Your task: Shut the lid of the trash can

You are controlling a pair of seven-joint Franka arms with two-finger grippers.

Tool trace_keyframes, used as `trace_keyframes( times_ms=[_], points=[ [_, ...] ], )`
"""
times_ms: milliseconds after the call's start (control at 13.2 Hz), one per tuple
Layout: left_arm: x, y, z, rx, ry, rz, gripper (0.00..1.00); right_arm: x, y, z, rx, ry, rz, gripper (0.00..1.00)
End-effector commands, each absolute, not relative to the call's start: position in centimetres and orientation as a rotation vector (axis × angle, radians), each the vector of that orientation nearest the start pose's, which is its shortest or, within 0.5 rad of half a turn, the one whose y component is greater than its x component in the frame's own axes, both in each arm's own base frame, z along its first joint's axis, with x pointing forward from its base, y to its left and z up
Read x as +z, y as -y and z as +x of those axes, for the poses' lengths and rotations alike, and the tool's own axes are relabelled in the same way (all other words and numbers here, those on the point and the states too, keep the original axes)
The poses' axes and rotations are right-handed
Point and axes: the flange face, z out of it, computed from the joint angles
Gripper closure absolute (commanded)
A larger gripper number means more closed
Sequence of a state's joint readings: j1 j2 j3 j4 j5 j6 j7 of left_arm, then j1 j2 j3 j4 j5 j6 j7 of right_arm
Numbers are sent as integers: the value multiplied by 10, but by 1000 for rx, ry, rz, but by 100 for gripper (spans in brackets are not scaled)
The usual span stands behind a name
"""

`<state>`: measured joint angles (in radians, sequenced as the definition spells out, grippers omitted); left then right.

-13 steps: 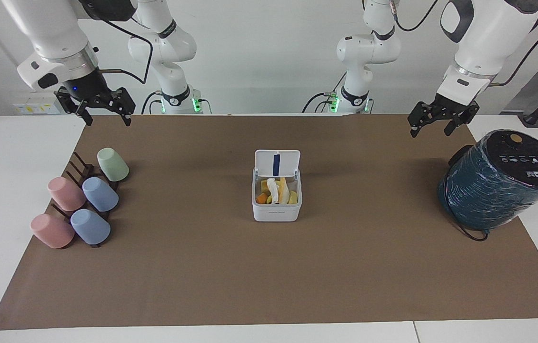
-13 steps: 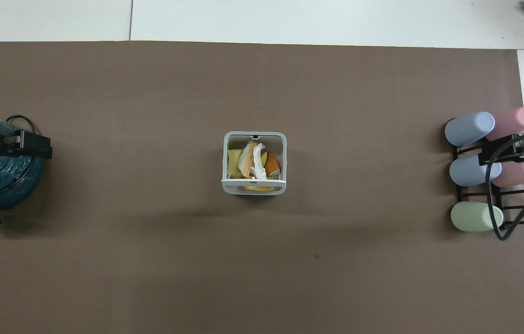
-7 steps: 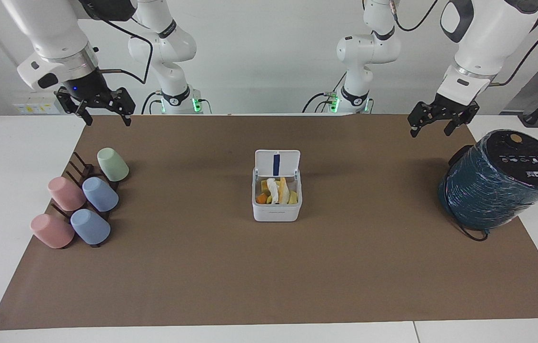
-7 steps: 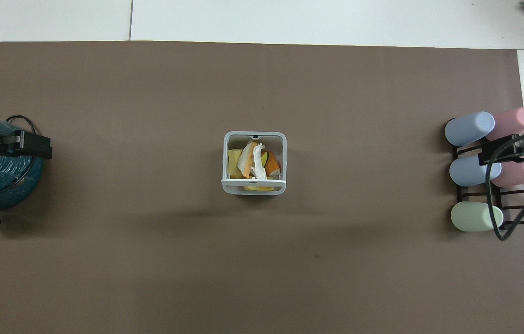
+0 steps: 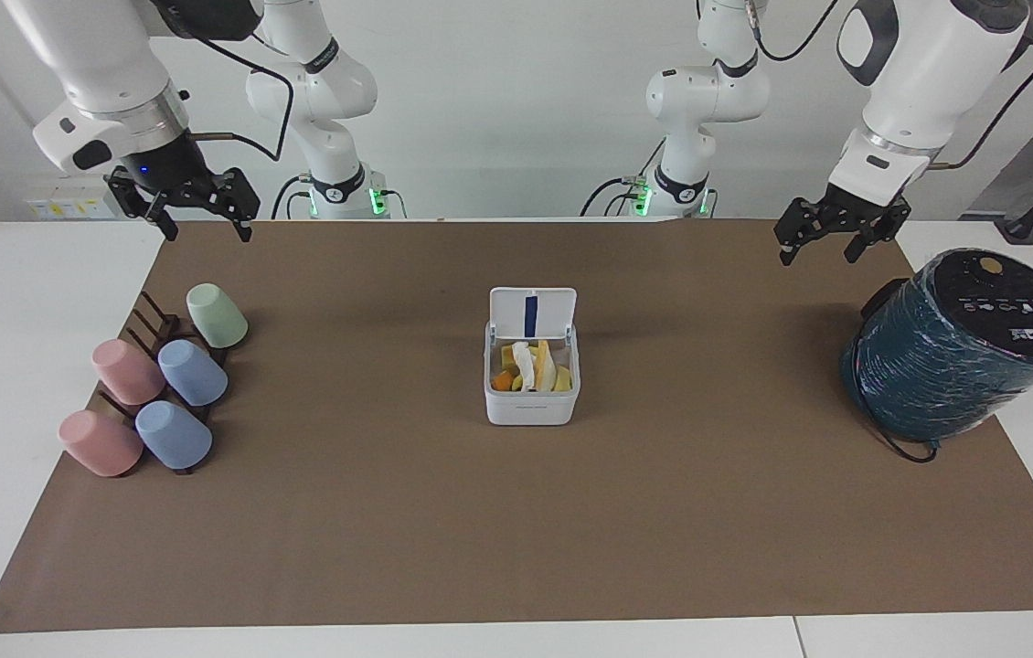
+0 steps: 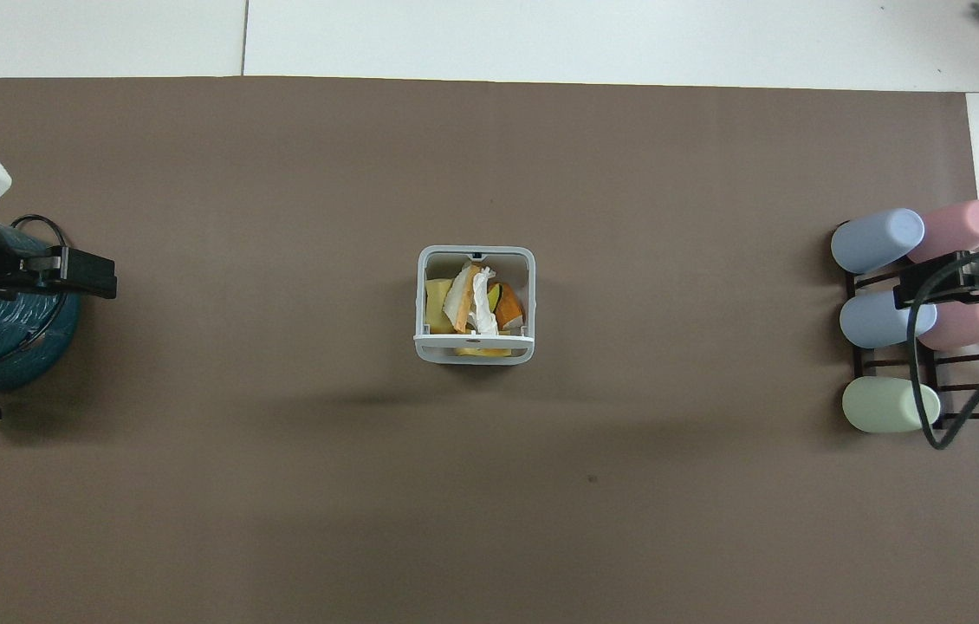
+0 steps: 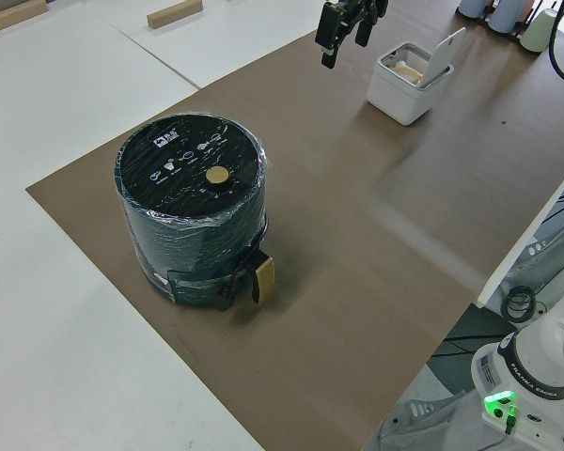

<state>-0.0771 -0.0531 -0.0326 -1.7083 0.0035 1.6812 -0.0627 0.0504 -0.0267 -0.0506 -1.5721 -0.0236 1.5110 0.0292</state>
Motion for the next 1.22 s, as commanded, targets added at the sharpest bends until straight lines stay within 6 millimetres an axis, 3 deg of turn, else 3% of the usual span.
trace_keyframes(
  times_ms=[0, 759, 987, 1139],
  points=[
    [598, 67, 538, -91, -69, -3148, 0, 634, 3, 534, 63, -40, -3157, 0],
    [603, 58, 529, -53, -132, -3138, 0, 634, 3, 534, 65, -40, -3157, 0],
    [603, 72, 526, -41, -108, -3143, 0, 634, 3, 534, 65, -40, -3157, 0],
    [601, 91, 522, -3, 9, -3176, 0, 634, 3, 534, 63, -40, -3157, 0]
  ],
)
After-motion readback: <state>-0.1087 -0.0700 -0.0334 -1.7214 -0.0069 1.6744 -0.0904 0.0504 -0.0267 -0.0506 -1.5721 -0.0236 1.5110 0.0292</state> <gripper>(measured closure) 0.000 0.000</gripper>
